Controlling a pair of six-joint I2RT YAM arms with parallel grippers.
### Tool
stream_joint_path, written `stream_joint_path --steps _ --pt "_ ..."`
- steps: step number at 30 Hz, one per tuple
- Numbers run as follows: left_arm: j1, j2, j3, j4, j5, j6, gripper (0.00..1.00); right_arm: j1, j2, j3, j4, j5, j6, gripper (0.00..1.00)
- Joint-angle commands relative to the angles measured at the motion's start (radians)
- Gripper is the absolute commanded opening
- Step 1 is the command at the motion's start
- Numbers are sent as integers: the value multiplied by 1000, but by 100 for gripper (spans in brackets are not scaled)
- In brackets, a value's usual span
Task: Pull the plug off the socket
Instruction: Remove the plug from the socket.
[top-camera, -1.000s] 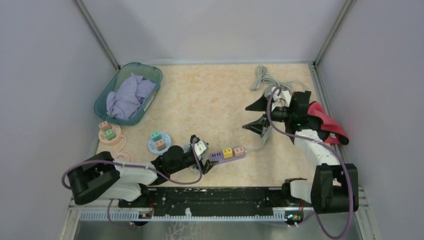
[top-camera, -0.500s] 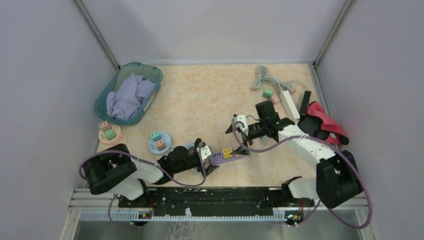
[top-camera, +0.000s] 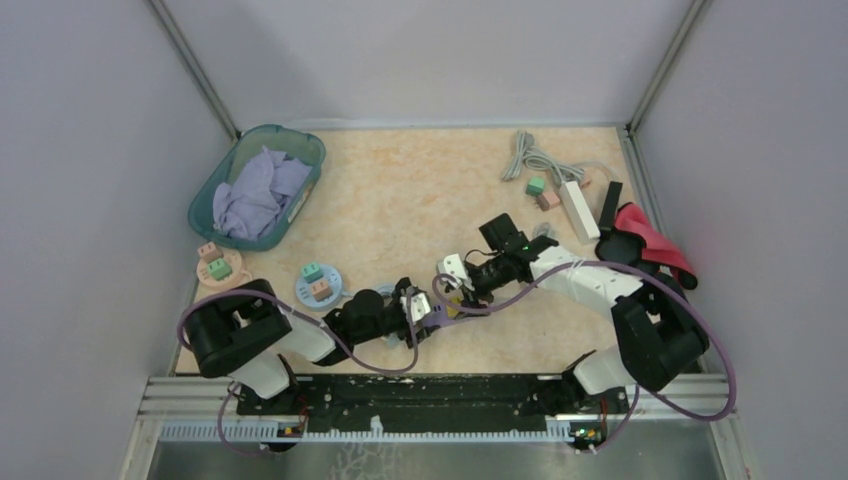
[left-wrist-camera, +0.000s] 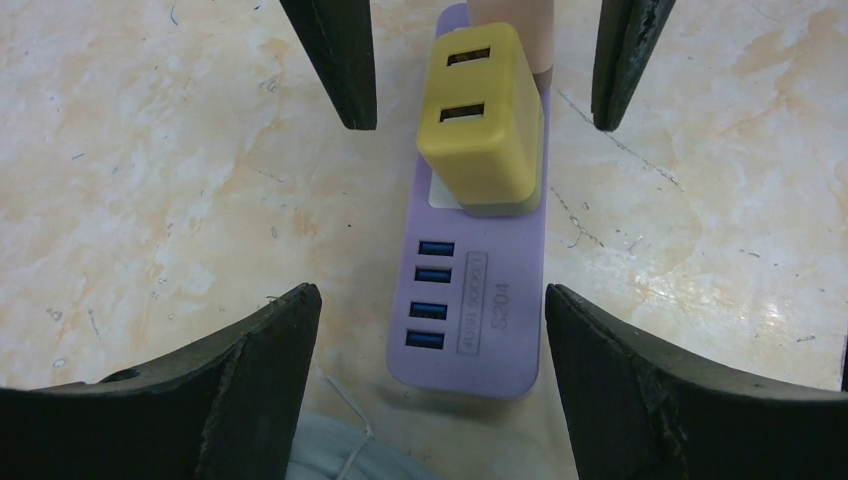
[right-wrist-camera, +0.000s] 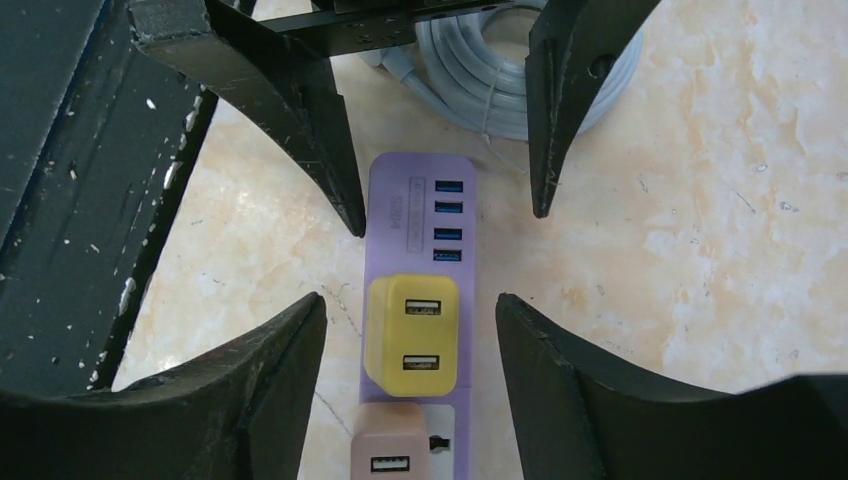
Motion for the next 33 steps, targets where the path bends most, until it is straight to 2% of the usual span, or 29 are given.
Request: stream_joint_path --steps 1,4,13,25,33 --pt "8 37 31 9 40 2 86 22 20 56 -3 38 -32 61" --pt "10 51 42 -1 55 0 84 26 27 62 -9 44 -34 53" --pt "39 70 53 -14 101 -13 82 24 30 94 -56 92 -55 23" --pt "101 133 132 -56 254 -85 85 -10 23 125 -139 111 -114 17" --pt "108 209 192 -58 265 -132 84 -68 10 126 -150 98 -117 12"
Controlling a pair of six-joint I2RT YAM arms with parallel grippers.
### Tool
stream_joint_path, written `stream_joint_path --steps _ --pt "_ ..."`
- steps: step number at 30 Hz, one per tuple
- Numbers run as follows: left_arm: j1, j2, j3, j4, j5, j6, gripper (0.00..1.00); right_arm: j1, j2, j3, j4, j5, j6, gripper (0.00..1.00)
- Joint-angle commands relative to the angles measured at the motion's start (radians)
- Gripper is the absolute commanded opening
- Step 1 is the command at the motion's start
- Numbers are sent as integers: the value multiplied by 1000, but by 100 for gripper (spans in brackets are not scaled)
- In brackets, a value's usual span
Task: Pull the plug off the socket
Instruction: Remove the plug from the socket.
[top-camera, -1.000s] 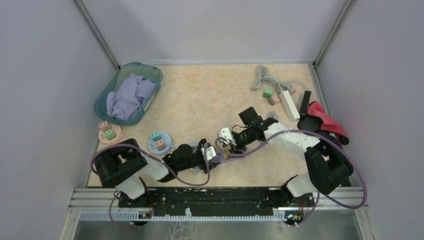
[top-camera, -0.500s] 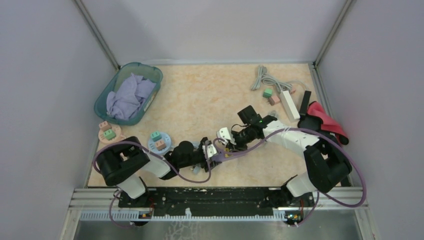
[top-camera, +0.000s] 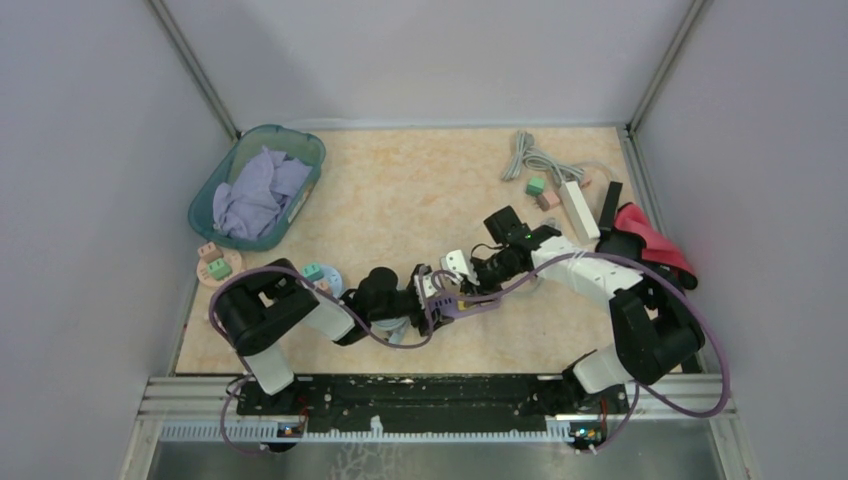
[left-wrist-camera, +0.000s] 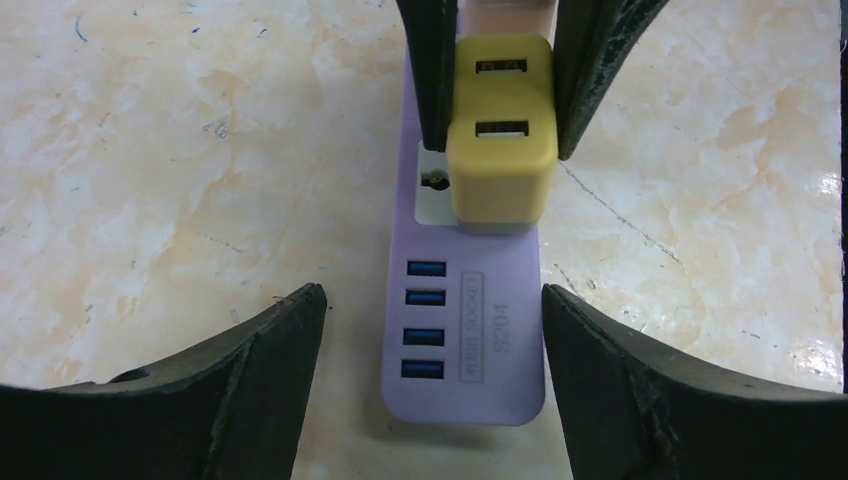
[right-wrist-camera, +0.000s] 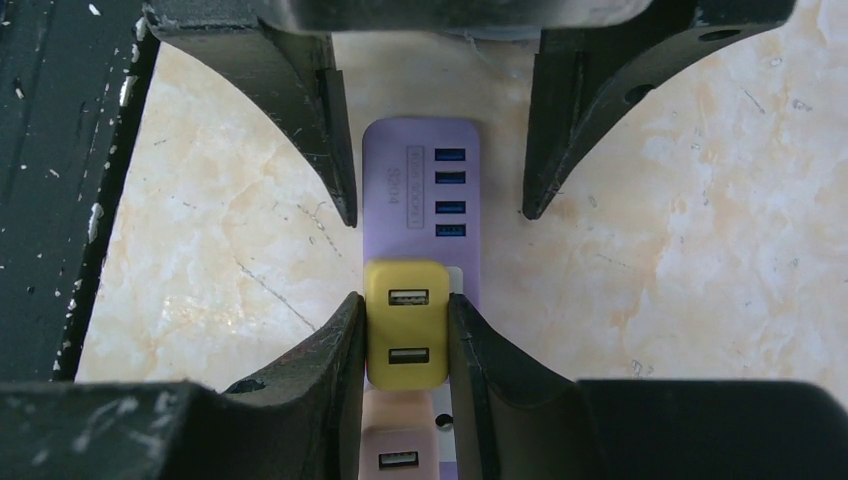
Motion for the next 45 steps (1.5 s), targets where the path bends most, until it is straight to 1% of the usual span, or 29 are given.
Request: stream_joint_path --steps 1,3,8,11,14,16,20,23,25,28,30,33,35,39,43,45 --pt "4 46 23 -25 33 -41 83 -35 -29 51 7 -27 -24 12" --pt "4 52 24 -26 26 -43 82 -41 -33 45 15 -22 -23 10" --pt "5 60 36 -32 19 -44 74 -45 -26 31 35 -4 -21 6" --pt "6 68 46 -43 26 -45 62 -45 -21 26 42 4 -22 0" --pt "7 76 57 -51 35 -45 45 -45 -21 19 42 -5 -32 0" --pt "8 81 61 -54 39 -45 39 -45 -21 13 31 -23 -50 0" --pt "14 93 67 -57 56 -47 21 -45 -21 -1 -6 -116 -103 0" --pt "18 96 71 -58 71 -49 13 -40 -22 -9 -2 -189 -111 0" --pt "18 97 74 -58 81 -50 12 -31 -26 -13 36 -189 -76 0" --pt "19 102 80 -59 105 -53 7 -30 -36 -22 139 -163 34 0" --pt "19 107 84 -63 111 -56 7 -31 -43 -27 184 -142 83 0" --pt "21 107 82 -65 110 -60 6 -47 -47 -27 211 -115 114 0" --pt "25 105 74 -64 108 -63 5 -68 -47 -21 196 -108 102 0" --pt "38 95 53 -43 110 -72 4 -109 -60 -17 125 -120 24 0" --pt "46 90 52 -45 116 -77 2 -122 -71 -17 42 -198 -70 0" --pt "46 88 54 -46 119 -79 2 -122 -67 -25 30 -250 -89 0"
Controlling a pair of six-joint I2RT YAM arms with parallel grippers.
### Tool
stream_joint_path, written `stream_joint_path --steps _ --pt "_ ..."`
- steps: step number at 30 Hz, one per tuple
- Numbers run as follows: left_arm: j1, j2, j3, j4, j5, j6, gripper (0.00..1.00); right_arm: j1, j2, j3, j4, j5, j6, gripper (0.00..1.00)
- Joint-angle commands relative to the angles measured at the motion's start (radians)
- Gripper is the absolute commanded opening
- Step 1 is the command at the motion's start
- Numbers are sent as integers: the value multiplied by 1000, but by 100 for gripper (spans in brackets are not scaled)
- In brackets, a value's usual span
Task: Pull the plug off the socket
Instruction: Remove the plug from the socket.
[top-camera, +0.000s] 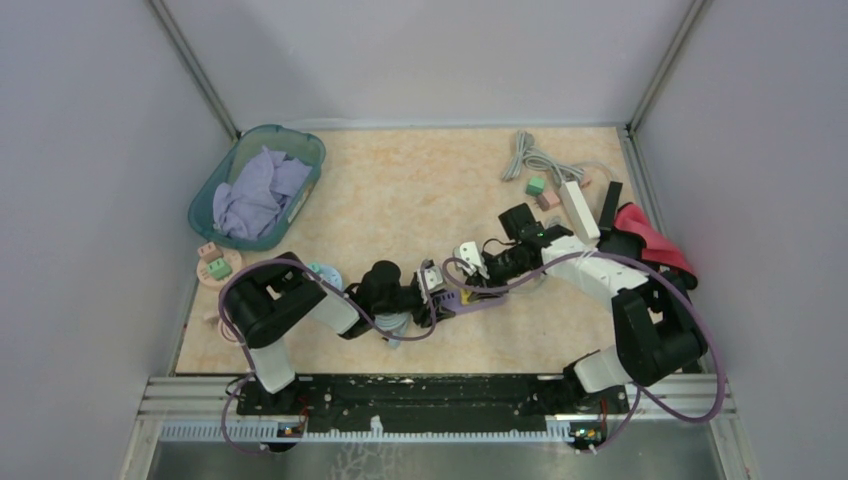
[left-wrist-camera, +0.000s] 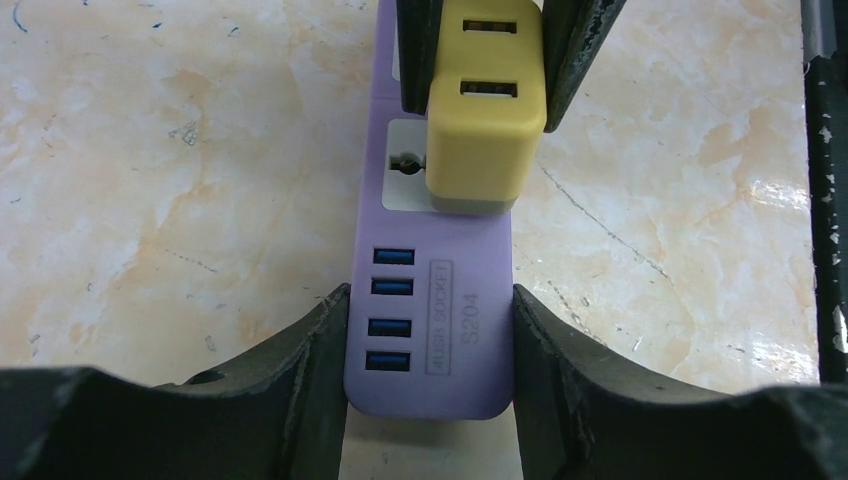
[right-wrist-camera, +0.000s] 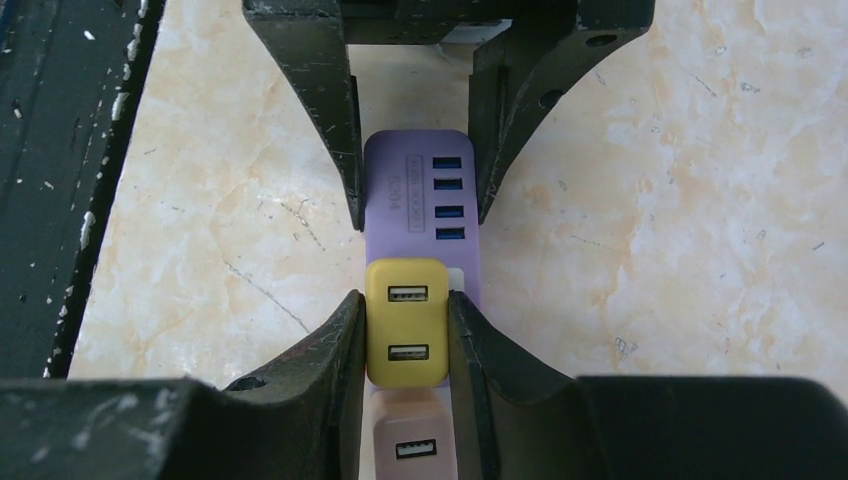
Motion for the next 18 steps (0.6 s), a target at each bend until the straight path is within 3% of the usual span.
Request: stream_joint_path --steps 1,5,13,18 --pt "6 17 -6 -40 23 -23 2 -14 -50 5 -15 -172 -100 0" --pt "6 21 1 -46 22 -33 2 8 -44 -5 16 -182 -81 0" --pt "6 40 18 -50 43 -46 1 22 -70 -43 244 -149 148 0" --pt "6 38 15 -58 39 -43 1 9 -70 -35 256 -100 173 0"
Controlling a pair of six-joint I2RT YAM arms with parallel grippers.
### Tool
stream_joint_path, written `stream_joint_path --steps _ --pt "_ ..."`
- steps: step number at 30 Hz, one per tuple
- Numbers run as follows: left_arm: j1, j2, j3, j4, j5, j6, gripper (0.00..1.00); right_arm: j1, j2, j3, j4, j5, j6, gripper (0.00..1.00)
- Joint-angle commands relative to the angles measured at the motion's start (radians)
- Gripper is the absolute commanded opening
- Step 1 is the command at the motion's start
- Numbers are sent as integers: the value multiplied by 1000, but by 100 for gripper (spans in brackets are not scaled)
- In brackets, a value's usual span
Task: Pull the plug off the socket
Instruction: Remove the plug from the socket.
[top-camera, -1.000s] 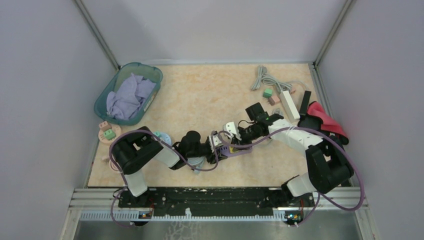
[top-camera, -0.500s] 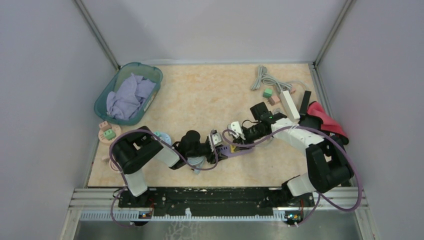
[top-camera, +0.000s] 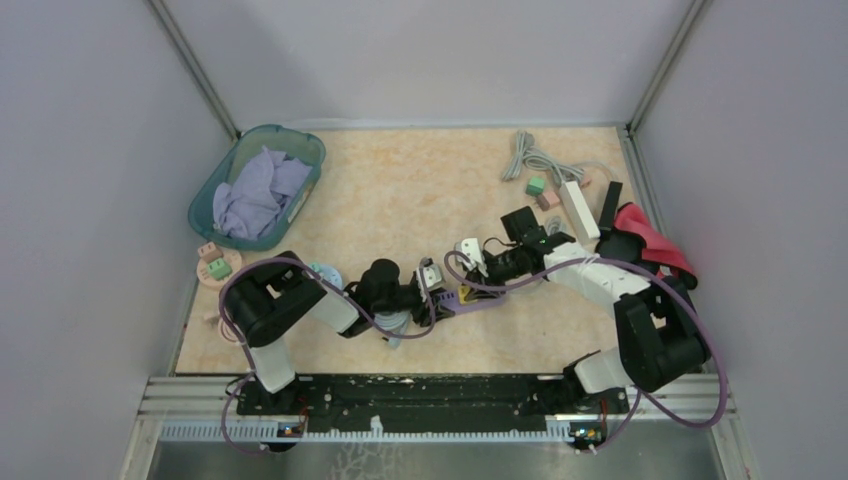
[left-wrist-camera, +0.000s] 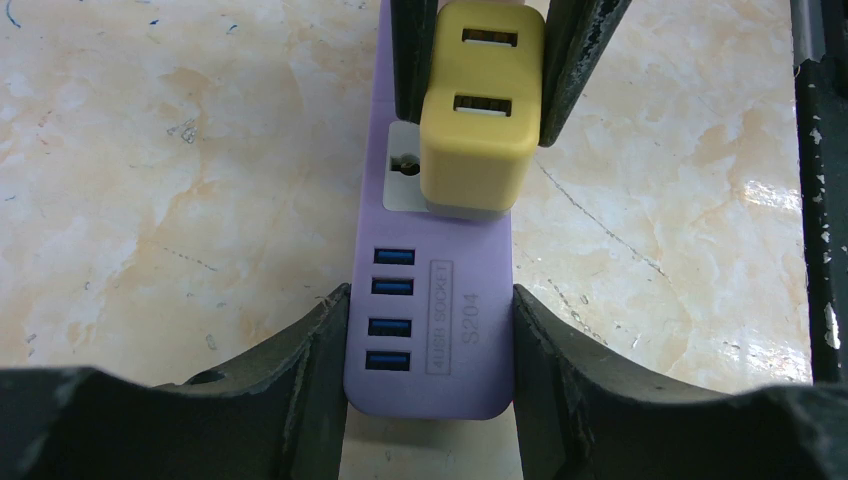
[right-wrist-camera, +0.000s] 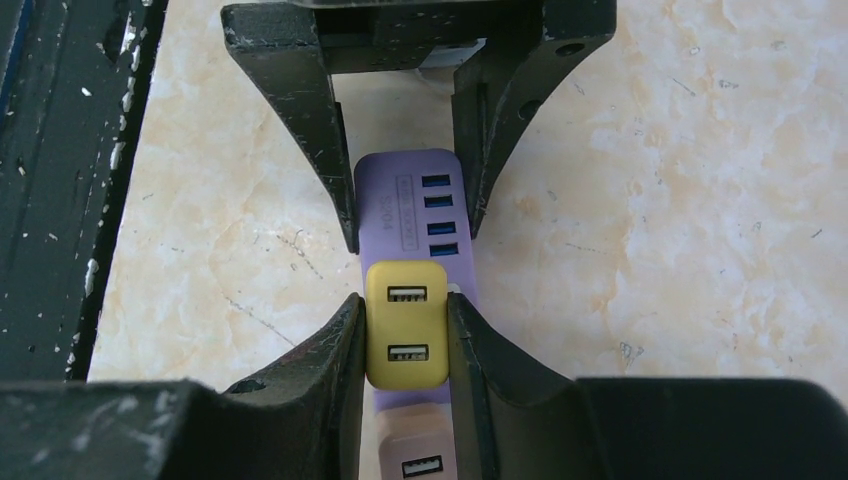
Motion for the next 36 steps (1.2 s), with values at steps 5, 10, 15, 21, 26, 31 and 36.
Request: stream_joint_path --steps 5,10,15,21,26,31,36 --pt "1 32 4 -59 1 -24 1 -45 -45 69 -18 -69 -99 0" --pt "2 34 6 -59 0 -23 1 -60 -48 75 -154 -131 -255 0" --pt "1 31 7 -58 3 -25 1 -53 -40 63 -164 -213 -280 0" --pt "0 34 13 -61 8 -29 1 -18 -43 57 -92 -212 -193 0" --pt "1 36 15 -63 11 -29 1 -17 -47 66 -65 -211 -134 0" --pt "0 38 15 -68 13 -27 1 -28 -46 95 -100 -215 -125 0" --pt "2 36 15 -71 14 -26 1 -51 -55 106 -126 -217 -133 0"
